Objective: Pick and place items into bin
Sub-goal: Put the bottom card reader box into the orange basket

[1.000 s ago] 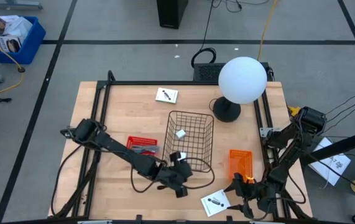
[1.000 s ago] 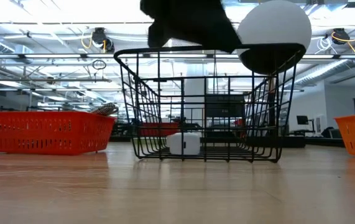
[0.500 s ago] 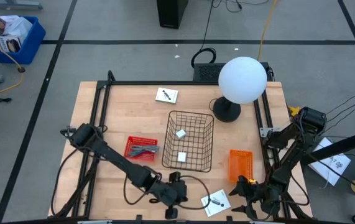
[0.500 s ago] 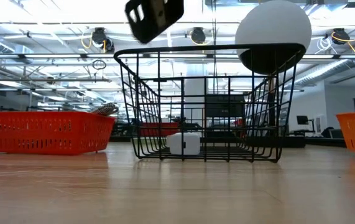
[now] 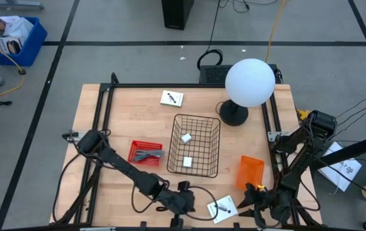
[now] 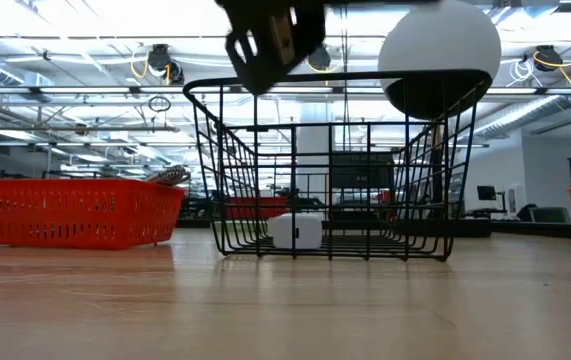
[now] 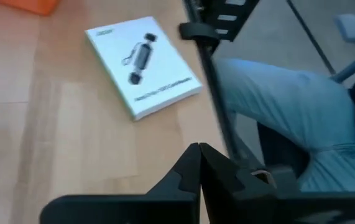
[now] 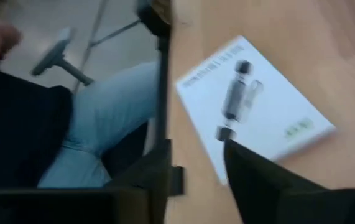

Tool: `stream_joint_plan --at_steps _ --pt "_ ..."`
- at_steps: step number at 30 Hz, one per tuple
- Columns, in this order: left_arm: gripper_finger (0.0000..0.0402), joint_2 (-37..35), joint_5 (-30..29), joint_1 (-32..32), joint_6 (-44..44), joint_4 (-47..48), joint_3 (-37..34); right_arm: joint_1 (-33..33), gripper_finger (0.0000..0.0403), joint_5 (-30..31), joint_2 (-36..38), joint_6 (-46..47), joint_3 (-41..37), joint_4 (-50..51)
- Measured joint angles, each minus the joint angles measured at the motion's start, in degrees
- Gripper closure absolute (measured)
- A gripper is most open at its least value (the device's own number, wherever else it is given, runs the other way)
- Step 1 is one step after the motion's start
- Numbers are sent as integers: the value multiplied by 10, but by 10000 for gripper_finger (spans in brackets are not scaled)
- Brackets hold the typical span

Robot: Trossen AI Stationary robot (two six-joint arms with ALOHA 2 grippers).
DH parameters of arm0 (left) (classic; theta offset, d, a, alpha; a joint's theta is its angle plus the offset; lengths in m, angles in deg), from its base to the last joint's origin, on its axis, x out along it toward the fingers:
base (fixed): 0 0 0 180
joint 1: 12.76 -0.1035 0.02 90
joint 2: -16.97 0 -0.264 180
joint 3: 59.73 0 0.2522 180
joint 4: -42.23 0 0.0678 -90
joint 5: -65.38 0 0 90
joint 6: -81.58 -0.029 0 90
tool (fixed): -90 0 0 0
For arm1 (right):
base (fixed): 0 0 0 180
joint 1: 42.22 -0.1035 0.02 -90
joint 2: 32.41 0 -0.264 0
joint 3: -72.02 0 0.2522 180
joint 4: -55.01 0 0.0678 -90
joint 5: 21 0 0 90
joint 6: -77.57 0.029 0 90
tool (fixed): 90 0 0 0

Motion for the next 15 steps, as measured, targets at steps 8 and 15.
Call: stream_joint_plan --at_steps 8,15 --pt "395 -1 -6 -2 0 -5 0 6 364 2 0 -151 0 -119" --pt "382 -9 31 6 5 25 0 38 342 11 0 -214 0 -143"
